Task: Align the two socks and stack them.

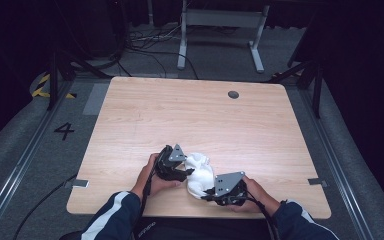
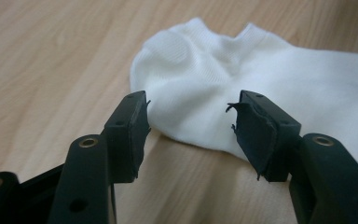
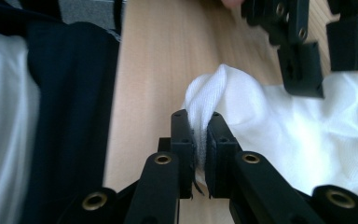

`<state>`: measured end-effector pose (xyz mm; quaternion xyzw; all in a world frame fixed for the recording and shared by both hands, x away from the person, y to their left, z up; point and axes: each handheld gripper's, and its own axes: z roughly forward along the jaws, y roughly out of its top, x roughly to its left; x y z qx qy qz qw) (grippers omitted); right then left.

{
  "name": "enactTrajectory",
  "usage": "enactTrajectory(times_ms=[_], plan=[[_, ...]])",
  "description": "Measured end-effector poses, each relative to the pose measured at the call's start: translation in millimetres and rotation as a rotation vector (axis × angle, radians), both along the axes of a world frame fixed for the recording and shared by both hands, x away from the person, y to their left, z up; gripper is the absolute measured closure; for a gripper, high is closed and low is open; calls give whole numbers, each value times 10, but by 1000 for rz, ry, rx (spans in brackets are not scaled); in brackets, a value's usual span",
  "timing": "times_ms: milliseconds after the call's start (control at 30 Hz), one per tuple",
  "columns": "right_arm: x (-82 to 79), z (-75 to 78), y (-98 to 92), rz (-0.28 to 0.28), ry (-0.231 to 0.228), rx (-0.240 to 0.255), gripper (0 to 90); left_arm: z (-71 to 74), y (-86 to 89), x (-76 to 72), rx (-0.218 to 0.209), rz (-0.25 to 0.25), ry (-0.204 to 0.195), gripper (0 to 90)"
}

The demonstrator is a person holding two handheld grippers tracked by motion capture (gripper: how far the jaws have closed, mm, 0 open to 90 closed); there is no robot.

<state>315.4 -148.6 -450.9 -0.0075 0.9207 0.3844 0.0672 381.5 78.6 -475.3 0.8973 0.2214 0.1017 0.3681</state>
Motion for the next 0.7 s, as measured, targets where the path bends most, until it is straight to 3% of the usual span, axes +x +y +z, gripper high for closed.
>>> enactTrajectory(times_ms=[133,433,700], plan=[[-101,53,-86,-2,-15,3,845,-31,-76,-27,-9,-44,17,434],[-119,195,-330,-49,-19,50,845,-47,-146,-67,-24,-72,45,416],[-145,238,-335,-42,-24,52,849,-57,-192,-78,-33,-96,60,418]])
